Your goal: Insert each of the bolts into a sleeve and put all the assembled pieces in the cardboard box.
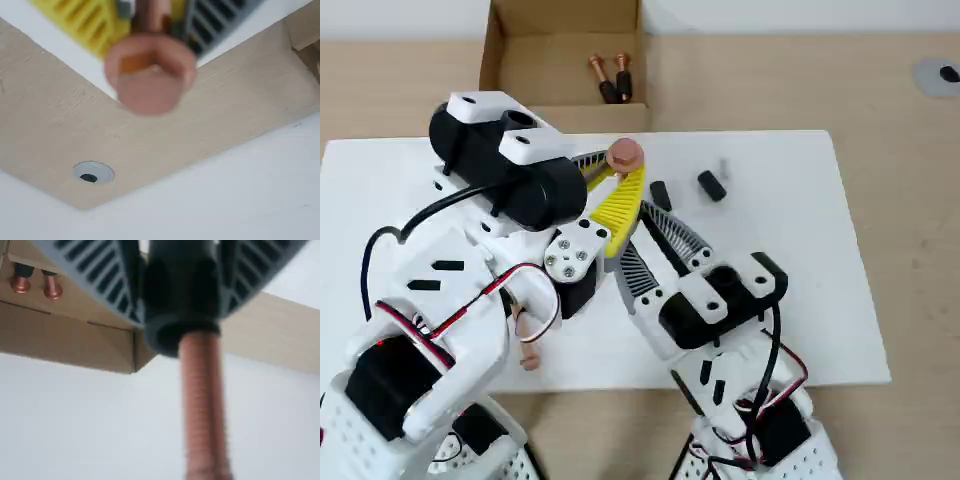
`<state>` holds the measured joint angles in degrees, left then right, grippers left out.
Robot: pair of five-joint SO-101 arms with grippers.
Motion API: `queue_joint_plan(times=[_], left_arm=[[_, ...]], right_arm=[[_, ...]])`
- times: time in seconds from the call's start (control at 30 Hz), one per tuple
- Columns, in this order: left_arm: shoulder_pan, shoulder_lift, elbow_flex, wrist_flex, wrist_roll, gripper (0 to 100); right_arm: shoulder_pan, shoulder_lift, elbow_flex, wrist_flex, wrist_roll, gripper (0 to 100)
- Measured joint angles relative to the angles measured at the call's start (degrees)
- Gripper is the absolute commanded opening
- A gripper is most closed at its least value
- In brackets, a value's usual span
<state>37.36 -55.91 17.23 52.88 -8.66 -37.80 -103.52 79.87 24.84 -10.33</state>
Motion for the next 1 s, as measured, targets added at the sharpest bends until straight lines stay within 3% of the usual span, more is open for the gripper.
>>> queue_joint_plan(times=[0.3,1.0], left_arm=[[-0.88,-0.35,4.75,-6.07,0.18,1],[-0.97,0.26,5.27,-6.07,-1.76,1]], right_arm=[[-0.09,0.00,0.09,0.09,0.00,0.9],[-0.18,0.00,0.00,0.00,0.00,0.9]])
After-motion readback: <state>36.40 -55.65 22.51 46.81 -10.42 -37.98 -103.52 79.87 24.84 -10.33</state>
